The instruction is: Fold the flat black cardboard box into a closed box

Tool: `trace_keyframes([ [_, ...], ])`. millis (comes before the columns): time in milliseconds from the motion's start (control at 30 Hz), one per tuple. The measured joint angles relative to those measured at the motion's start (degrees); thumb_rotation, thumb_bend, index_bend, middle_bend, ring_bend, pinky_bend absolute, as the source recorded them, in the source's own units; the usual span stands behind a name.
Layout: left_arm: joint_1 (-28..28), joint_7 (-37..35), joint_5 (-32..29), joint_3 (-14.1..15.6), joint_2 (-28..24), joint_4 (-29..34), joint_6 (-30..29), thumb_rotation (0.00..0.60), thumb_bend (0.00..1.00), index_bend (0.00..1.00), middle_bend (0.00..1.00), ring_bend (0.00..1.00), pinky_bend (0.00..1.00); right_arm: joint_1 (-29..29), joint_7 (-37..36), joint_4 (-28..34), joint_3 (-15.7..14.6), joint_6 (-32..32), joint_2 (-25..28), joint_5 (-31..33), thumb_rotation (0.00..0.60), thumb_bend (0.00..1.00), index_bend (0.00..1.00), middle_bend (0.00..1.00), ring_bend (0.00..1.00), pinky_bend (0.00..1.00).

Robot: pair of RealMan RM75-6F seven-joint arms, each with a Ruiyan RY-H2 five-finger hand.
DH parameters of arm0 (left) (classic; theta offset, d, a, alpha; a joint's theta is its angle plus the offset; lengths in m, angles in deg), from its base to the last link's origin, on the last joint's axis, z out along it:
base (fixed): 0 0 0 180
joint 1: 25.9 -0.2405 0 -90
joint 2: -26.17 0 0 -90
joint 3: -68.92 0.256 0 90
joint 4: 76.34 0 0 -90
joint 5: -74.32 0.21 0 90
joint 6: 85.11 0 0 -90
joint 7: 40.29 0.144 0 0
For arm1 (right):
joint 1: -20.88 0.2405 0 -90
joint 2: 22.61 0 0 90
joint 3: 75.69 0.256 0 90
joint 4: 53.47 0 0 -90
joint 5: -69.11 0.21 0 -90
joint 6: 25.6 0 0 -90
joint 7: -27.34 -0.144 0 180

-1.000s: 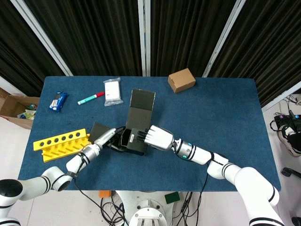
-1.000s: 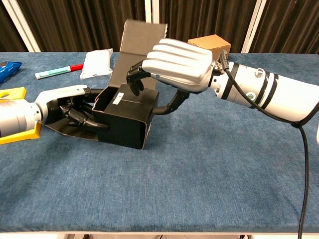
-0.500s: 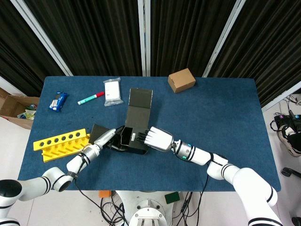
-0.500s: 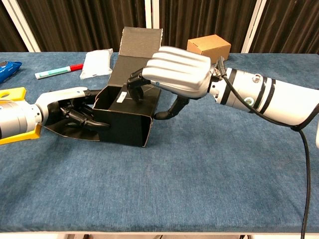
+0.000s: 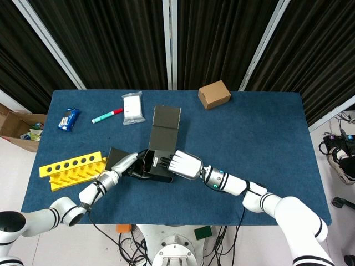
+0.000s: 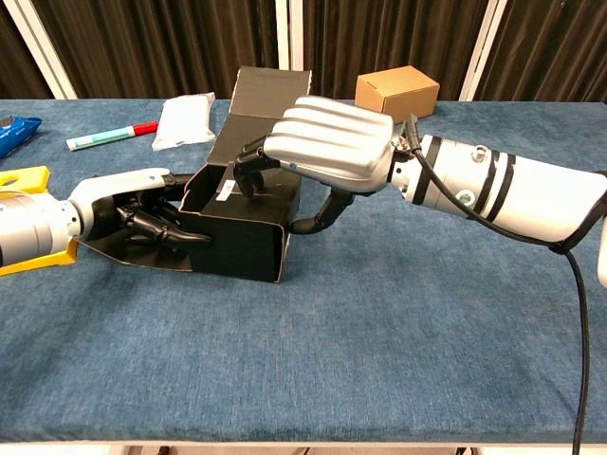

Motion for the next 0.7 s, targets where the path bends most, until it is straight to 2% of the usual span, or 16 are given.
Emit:
trace_keyframes([
  [567, -0.6, 1.4, 0.2, 0.3, 0.3, -0.3, -0.7, 0.467, 0.13, 0.08, 0.13, 0.62, 0.94, 0.4, 2.3, 2.3, -1.2, -1.7, 1.4, -0.8, 0.6, 0.18, 0.43, 0.43, 0.73, 0.93],
  [633, -0.6, 1.4, 0.1, 0.2, 0.4, -0.4, -0.7, 0.466, 0.13, 0.1, 0.14, 0.62, 0.94, 0.4, 2.7, 2.4, -1.2, -1.7, 1.5, -0.8, 0.6, 0.18, 0.43, 0.42, 0.73, 0.93],
  [700, -0.7, 1.7, -0.1, 0.1, 0.6, -0.5, -0.8, 0.468, 0.13, 0.17, 0.18, 0.62, 0.94, 0.4, 3.0, 2.4, -1.1, -1.6, 1.6, -0.8, 0.6, 0.18, 0.42, 0.42, 0.73, 0.93],
])
